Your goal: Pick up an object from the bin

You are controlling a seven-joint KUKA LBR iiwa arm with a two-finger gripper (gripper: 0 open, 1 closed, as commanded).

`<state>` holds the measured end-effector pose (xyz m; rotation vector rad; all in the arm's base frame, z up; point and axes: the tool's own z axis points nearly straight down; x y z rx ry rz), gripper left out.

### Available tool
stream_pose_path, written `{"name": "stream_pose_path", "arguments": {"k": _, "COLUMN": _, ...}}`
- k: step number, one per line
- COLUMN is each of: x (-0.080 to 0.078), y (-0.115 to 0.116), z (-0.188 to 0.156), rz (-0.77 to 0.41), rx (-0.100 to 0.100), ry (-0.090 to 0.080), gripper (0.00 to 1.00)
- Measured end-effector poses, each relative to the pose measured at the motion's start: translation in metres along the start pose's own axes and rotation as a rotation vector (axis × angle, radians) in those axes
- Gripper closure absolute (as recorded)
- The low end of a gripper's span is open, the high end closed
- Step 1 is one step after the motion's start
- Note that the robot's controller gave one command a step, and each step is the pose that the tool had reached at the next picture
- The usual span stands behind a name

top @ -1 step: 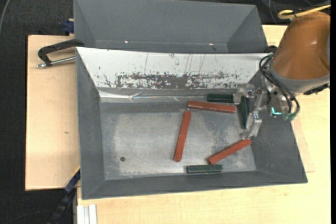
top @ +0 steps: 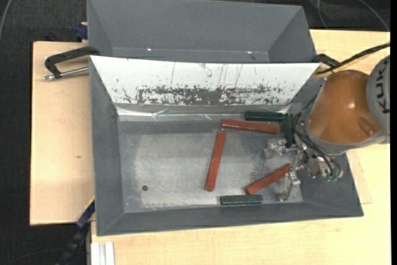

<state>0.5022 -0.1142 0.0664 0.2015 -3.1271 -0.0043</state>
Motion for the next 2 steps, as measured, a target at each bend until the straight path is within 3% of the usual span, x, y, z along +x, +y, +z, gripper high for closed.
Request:
{"name": "stream_pose_path", "arguments": {"k": 1, "x": -0.003, "y": 0.000, "z": -0.004, "rz": -0.001, "rx": 0.003, "ry": -0.009, "gripper": 1.00}}
{"name": "stream_pose_path", "arguments": {"k": 2, "x": 0.001, "y": -0.008, "z": -0.186, "rz": -0.021, "rx": 0.008, "ry": -0.022, "gripper": 1.00}}
